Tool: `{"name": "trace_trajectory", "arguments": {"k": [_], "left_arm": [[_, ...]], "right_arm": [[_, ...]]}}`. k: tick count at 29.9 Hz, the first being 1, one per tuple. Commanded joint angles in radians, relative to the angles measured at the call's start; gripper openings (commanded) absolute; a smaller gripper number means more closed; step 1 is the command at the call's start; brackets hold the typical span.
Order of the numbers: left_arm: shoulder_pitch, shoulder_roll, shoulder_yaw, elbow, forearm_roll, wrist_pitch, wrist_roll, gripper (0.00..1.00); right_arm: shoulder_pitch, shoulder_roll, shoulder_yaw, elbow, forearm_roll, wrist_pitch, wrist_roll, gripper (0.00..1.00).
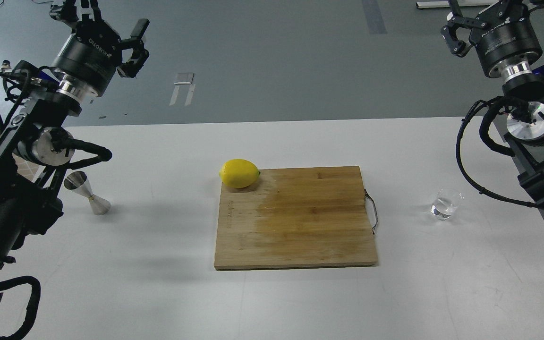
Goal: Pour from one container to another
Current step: 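Lower the left gripper toward the metal jigger on the table, then open the left gripper and move it beside the metal jigger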
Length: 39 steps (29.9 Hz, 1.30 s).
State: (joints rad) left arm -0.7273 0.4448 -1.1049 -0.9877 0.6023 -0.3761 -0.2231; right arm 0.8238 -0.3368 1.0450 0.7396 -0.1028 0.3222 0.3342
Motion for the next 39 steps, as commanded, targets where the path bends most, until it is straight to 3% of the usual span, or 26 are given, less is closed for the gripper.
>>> {"name": "trace_trajectory", "arguments": {"k": [1,10,15,16,21,25,31,34,39], "left_arm": [[0.006,0.087,0.052,-0.057,0.097,-0.009,-0.027,0.99],[0.035,0.245,0.077,-0.181,0.414,-0.006,-0.093,0.99],[0.086,0.348,0.076,-0.293,0.788,0.02,-0.197,0.99],[0.086,0.348,0.076,-0.293,0.789,0.02,-0.197,0.99],[0.215,0.449,0.076,-0.463,1.049,0.144,-0.242,0.99],[0.302,0.5,0.077,-0.52,1.225,0.248,-0.266,0.99],[0.407,0.584,0.07,-0.519,1.56,0.448,-0.266,0.99],[0.474,0.653,0.066,-0.511,1.579,0.537,-0.266,0.99],[0.583,0.689,0.063,-0.476,1.579,0.592,-0.266,0.99]], "right_arm": [[0.0,-0.002,-0.002,0.0,0.0,0.0,0.0,1.0],[-0.002,-0.004,0.0,0.001,-0.002,0.0,0.0,1.0],[-0.002,-0.002,0.0,0.001,-0.002,0.0,0.0,1.0],[-0.002,-0.002,0.0,0.001,-0.002,0.0,0.0,1.0],[-0.002,-0.004,-0.002,0.001,-0.002,-0.003,0.0,1.0],[-0.002,-0.005,0.0,0.001,-0.002,-0.003,0.0,1.0],[-0.002,-0.005,0.0,0.001,-0.002,-0.003,0.0,1.0],[-0.002,-0.004,0.0,0.001,-0.002,-0.003,0.0,1.0],[-0.002,-0.004,0.0,0.003,-0.002,-0.003,0.002,1.0]]}}
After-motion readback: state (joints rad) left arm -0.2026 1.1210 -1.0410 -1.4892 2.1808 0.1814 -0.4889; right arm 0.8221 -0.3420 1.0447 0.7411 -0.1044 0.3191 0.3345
